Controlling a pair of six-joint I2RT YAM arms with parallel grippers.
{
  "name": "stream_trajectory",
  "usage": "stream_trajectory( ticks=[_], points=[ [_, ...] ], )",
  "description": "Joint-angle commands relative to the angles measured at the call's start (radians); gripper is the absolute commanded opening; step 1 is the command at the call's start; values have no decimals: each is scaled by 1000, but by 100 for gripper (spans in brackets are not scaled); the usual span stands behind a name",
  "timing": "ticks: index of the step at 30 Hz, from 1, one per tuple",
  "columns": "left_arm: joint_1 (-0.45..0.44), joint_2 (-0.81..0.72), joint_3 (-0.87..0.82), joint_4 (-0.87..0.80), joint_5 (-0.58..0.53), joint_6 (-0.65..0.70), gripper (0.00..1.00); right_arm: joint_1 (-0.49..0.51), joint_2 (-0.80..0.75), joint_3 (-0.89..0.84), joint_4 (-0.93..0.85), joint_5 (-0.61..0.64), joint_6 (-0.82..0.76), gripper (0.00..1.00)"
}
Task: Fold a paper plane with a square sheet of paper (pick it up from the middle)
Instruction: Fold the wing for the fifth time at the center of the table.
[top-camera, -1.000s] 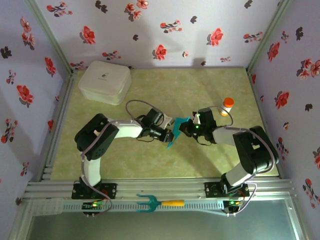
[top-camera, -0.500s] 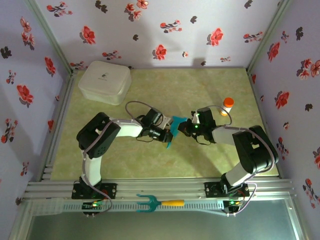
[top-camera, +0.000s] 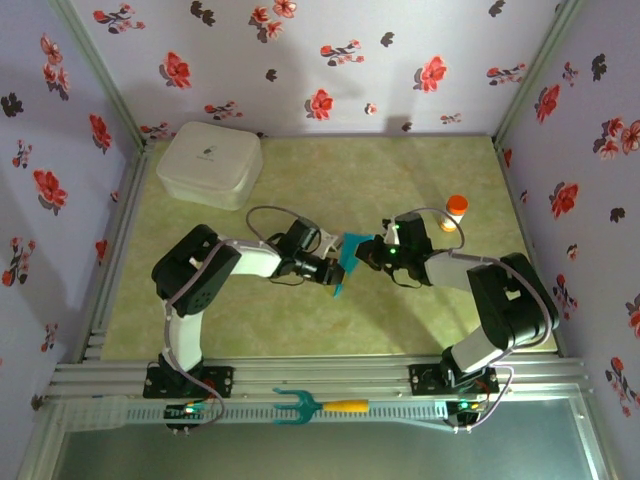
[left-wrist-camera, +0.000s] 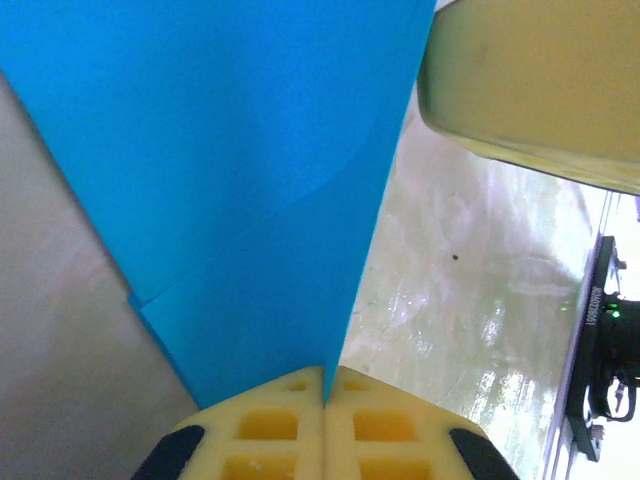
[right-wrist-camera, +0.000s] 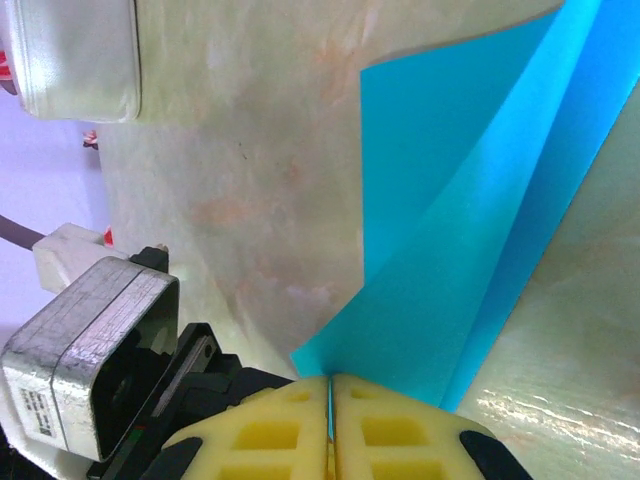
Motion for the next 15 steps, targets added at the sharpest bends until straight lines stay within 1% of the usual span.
stream_trajectory(
  ticks=[1,4,11,15],
  points=[
    [9,0,-33,106,58,-47,0,-11,-29,-35,42,-3,16,10],
    [14,9,-36,111,59,-64,0,-15,-26,-37,46,-24,10,10],
    [23,13,-50,117,32,-116,0,-12,41,10,74,-107,-15,10],
    [23,31,-31,82,31,-120,0,-12,77,52,32,-119,-50,9]
  ],
)
